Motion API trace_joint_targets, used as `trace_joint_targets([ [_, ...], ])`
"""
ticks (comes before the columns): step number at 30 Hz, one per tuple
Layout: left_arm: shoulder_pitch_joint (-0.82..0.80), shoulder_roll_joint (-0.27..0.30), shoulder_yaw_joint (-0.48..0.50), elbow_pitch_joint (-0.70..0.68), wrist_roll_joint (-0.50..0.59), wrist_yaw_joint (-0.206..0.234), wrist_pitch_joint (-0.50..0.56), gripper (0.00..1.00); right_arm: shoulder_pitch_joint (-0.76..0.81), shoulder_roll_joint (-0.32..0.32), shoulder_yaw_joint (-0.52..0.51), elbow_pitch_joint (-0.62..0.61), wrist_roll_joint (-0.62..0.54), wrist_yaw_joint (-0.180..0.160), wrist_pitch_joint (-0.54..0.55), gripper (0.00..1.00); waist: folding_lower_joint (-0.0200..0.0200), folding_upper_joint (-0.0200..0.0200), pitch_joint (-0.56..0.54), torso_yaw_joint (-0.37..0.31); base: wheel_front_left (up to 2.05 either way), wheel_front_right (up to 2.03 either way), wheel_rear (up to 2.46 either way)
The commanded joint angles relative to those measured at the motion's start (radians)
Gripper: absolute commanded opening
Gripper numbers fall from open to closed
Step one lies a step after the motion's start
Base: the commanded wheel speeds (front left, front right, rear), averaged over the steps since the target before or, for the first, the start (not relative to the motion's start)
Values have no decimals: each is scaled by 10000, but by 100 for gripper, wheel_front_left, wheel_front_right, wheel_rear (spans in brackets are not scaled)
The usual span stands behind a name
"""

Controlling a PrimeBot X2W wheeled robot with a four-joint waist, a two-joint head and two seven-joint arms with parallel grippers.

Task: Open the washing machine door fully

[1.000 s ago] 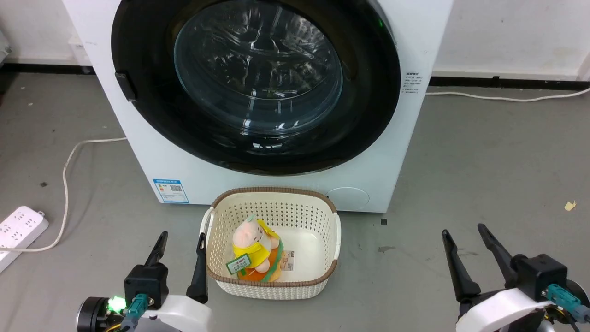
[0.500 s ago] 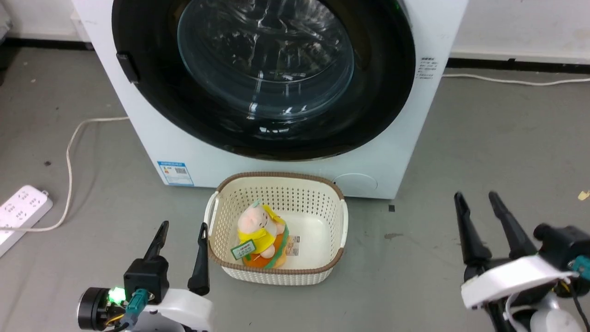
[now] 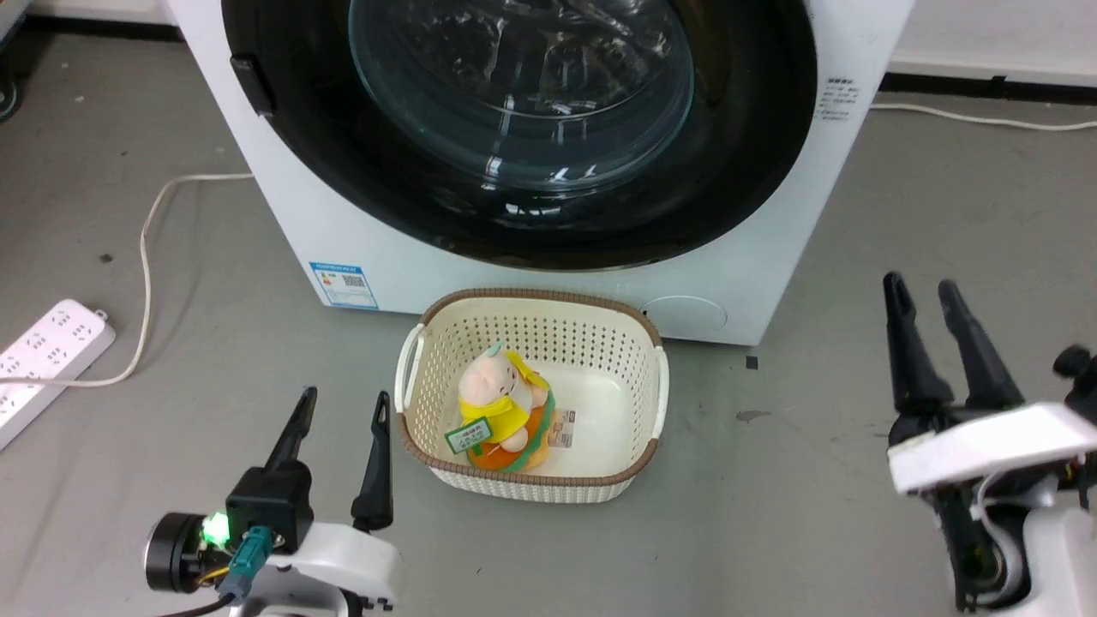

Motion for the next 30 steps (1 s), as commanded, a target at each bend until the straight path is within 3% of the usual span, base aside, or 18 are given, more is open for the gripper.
trace_joint_targets([
  [1, -184, 28, -33, -68, -65, -13, -92, 100, -334, 20, -91, 84, 263, -3, 37, 100, 0, -1, 71, 46, 0, 0, 0],
  [4, -254, 23, -40, -82, -76, -32, -155, 100, -695, 21, -237, 220, 478, -3, 138, 100, 0, -1, 205, 104, 0, 0, 0],
  [6, -306, 21, -47, -98, -81, -48, -197, 100, -957, 16, -353, 336, 613, -4, 221, 0, 0, -1, 303, 145, 0, 0, 0],
  [15, -502, 13, -34, -147, -125, -123, -384, 100, -2475, 23, -1137, 1510, 1621, -4, 844, 0, 0, -1, 749, 272, 0, 0, 0],
  [23, -710, 10, -14, -222, -146, -244, -552, 100, -4493, -3, -1821, 3641, 2673, -5, 1509, 0, 0, -1, 1231, 416, 0, 0, 0],
  [30, -953, 5, -47, -264, -196, -316, -698, 100, -6277, -391, -2463, 5548, 3133, -5, 2185, 0, 0, -1, 1712, 658, 0, 0, 0],
])
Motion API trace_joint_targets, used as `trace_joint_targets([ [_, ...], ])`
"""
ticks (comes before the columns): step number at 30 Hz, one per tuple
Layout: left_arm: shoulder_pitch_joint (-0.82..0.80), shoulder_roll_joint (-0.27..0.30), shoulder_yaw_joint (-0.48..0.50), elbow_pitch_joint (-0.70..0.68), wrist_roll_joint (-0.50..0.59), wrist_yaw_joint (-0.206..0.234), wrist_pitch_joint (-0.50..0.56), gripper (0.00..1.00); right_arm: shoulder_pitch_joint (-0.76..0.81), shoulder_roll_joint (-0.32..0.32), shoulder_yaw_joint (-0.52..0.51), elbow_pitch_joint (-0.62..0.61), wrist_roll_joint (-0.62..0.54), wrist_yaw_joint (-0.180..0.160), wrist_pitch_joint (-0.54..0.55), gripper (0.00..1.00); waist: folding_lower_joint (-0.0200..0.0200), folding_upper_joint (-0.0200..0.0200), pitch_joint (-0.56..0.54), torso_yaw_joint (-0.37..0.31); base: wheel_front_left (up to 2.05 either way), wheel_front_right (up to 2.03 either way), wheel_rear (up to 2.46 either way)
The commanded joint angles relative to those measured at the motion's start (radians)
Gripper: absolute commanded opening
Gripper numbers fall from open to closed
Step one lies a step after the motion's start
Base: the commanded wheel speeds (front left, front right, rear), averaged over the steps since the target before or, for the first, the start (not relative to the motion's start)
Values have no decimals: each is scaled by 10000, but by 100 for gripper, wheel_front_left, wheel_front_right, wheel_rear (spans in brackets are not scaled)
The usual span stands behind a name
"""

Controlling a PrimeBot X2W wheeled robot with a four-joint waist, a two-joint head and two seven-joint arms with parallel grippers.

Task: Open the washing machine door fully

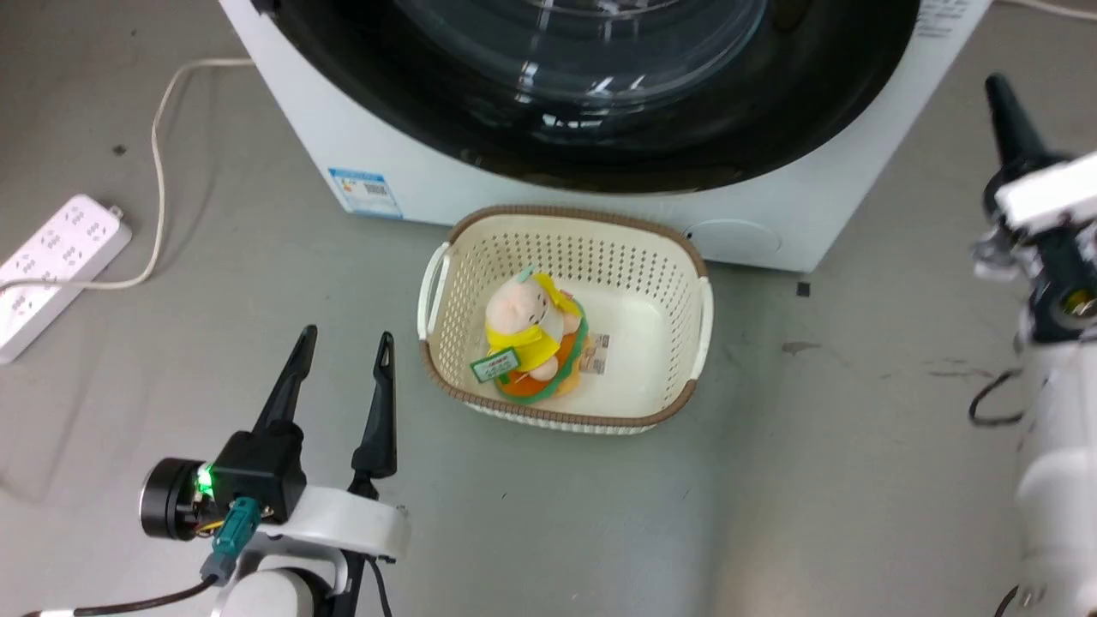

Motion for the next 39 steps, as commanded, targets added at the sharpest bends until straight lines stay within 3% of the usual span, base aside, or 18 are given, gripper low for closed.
trace_joint_targets([
  [1, -190, 12, 2, -38, -30, -59, -100, 100, -618, -164, -188, 430, 277, -1, 150, 0, -1, 0, 169, 116, 0, 0, 0],
  [14, -595, 9, -117, -114, -125, -148, -372, 100, -3966, -1109, -944, 3757, 1123, -2, 1487, 0, -1, 0, 945, 568, 0, 0, 0],
  [22, -761, 9, -280, -98, -274, -112, -539, 100, -5487, -1624, -1184, 5167, 1517, -3, 2340, 0, -1, 0, 1300, 853, 0, 0, 0],
  [29, -870, 10, -341, -103, -320, -114, -664, 100, -6165, -1830, -1418, 5877, 1711, -3, 2872, 0, -1, 0, 1518, 1016, 0, 0, 0],
  [39, -999, 11, -465, -58, -376, -137, -873, 100, -6423, -1958, -2235, 6919, 2057, -3, 4864, 0, -1, 0, 1651, 1279, 0, 0, 0],
])
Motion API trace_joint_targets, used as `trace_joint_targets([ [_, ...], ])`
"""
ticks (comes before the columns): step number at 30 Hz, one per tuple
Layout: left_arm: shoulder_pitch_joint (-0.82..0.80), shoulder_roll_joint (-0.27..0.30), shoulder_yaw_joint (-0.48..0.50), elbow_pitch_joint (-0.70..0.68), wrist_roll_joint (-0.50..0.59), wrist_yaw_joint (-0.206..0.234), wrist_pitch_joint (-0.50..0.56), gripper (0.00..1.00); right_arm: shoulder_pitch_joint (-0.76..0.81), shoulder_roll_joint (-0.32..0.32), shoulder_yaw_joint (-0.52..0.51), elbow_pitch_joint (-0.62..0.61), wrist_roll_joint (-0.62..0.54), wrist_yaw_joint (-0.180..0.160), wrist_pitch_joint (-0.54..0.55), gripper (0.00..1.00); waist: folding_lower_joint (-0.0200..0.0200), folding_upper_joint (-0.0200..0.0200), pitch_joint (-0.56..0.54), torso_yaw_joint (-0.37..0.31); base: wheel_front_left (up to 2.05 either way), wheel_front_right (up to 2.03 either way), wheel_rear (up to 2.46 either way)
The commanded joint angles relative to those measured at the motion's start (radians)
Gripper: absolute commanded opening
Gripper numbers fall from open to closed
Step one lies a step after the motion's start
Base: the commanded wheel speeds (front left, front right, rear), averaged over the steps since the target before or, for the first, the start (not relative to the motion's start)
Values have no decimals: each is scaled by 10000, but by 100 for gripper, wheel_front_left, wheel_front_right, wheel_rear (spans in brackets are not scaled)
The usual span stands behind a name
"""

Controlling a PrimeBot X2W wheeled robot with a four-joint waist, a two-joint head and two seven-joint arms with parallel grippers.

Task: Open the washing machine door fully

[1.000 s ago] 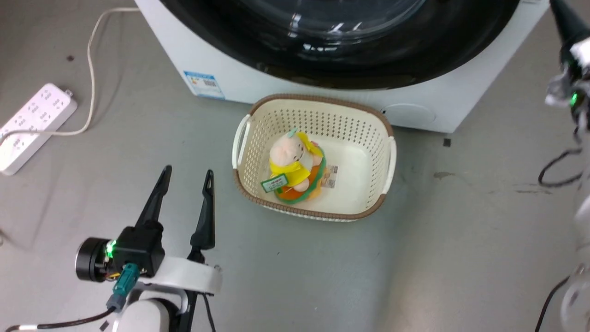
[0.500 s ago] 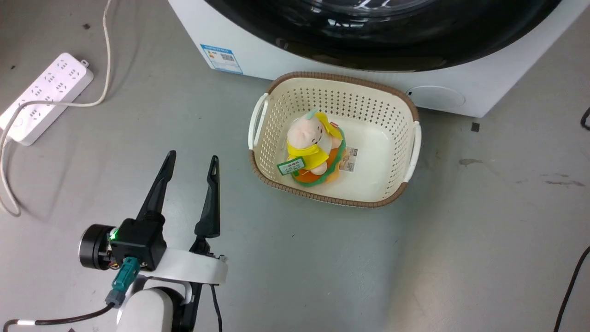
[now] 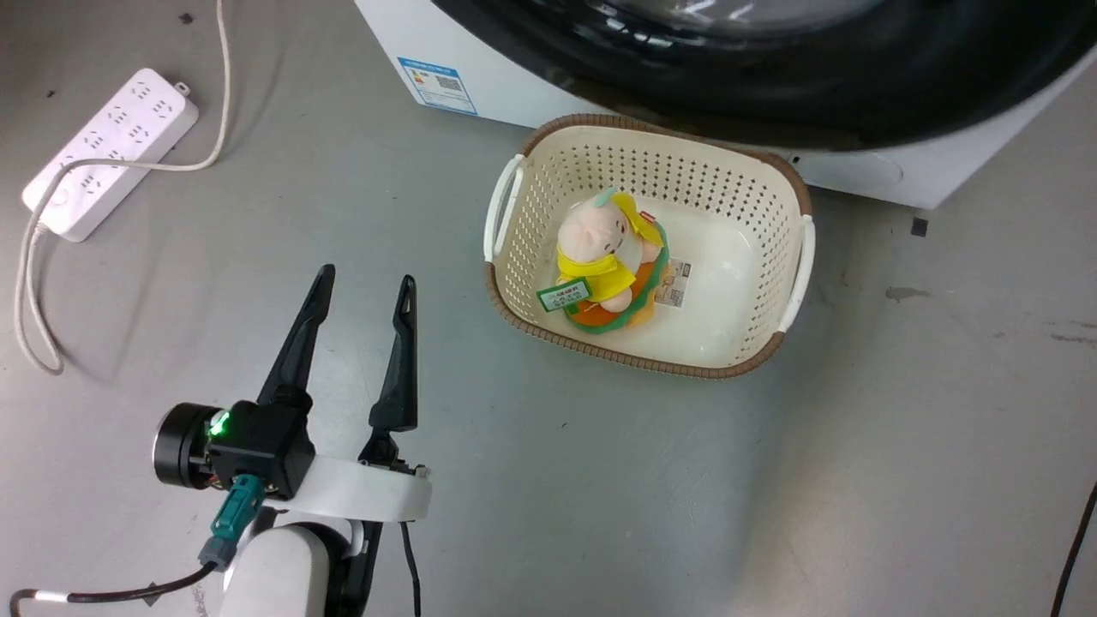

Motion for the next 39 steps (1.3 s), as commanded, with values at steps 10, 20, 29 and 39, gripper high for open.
trace_joint_targets([
  [10, 402, 13, -125, 270, -16, 71, -134, 100, 1317, 452, -110, 532, -400, 10, 1119, 0, -1, -1, -1256, -189, 0, 0, 0],
  [20, 1020, 13, -555, 605, 81, 277, -134, 100, 3075, 1350, -98, 63, -74, 10, 2125, 0, -1, -1, -2661, -480, 0, 0, 0],
  [29, 1752, 13, -671, 814, 90, 433, -134, 100, 5149, 2453, 348, -1480, 331, 10, 3306, 0, -1, -1, -3662, -619, 0, 0, 0],
  [39, 2222, 12, -804, 886, 39, 405, -134, 100, 6587, 2554, 3319, -2343, 3210, 10, 4380, 0, -1, -1, -4252, -392, 0, 0, 0],
])
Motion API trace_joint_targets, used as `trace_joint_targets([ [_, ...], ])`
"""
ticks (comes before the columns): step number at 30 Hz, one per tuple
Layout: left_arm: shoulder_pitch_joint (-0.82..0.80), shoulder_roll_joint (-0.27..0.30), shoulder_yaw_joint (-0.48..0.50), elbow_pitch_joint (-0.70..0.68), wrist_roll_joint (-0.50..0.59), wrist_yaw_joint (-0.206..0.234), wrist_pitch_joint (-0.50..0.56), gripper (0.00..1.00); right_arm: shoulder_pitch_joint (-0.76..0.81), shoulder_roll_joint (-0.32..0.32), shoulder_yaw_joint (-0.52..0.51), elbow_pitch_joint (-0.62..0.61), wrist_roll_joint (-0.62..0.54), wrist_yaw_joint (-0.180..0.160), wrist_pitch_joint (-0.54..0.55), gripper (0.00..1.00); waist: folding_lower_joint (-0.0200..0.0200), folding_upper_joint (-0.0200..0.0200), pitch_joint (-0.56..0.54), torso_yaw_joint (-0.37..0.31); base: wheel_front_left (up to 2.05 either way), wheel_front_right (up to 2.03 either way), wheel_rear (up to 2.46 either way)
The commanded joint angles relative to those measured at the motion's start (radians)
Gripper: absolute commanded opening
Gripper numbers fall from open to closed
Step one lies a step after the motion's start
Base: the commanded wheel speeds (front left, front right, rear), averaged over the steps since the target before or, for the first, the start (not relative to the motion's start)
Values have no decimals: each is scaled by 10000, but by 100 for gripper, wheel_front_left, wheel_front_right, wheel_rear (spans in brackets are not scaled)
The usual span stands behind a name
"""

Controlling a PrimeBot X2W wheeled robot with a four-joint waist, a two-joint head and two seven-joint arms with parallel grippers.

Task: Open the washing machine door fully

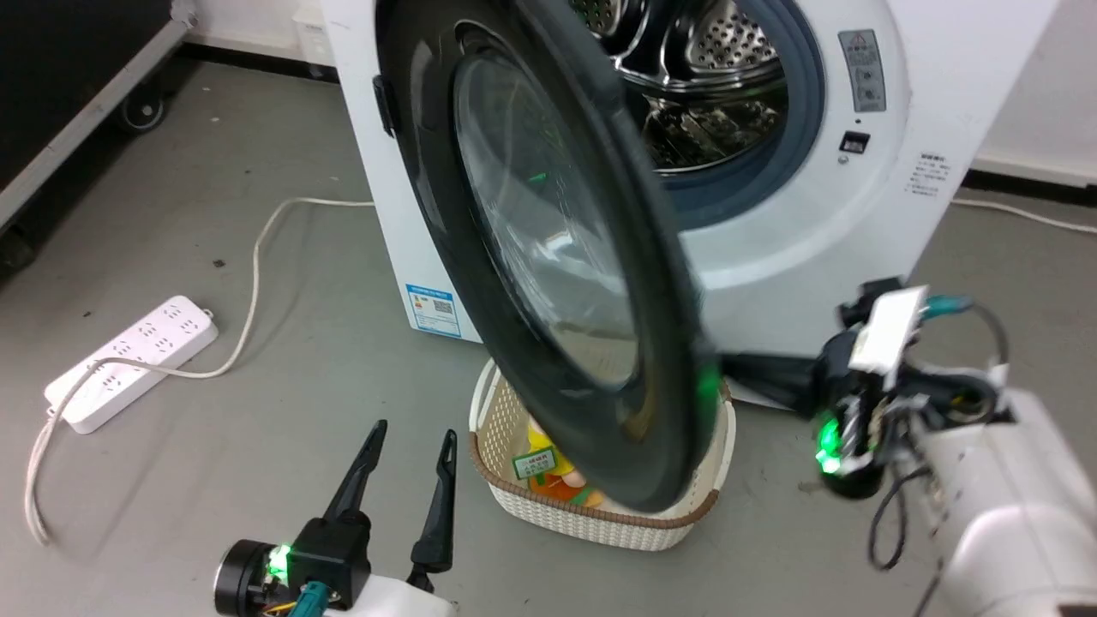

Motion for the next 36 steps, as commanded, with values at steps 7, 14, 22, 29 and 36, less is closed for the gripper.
trace_joint_targets([
  [7, 337, 14, -123, -51, -295, 15, -53, 100, 1835, 94, 4712, -1757, 3833, 12, -1264, 0, 1, -1, -183, 222, 0, 0, 0],
  [14, 422, 14, -10, -66, -343, 87, -53, 100, 2199, 94, 6399, -2527, 4963, 12, -2978, 0, 1, -1, -281, 142, 0, 0, 0],
  [22, 610, 14, 440, -110, -376, 156, -53, 100, 2416, -1070, 6225, -4196, 3538, 12, -5878, 100, 1, -1, -610, -416, 0, 0, 0],
  [29, 571, 14, 877, -53, -766, 76, -53, 100, 3916, -3003, 6006, -6937, -866, 12, -11014, 100, 1, -1, -835, -989, 0, 0, 0],
  [36, 709, 14, 1194, -80, -1004, -154, -53, 100, 5801, -3471, 4741, -7525, -6415, 12, -13537, 100, 1, -1, -974, -1548, 0, 0, 0],
])
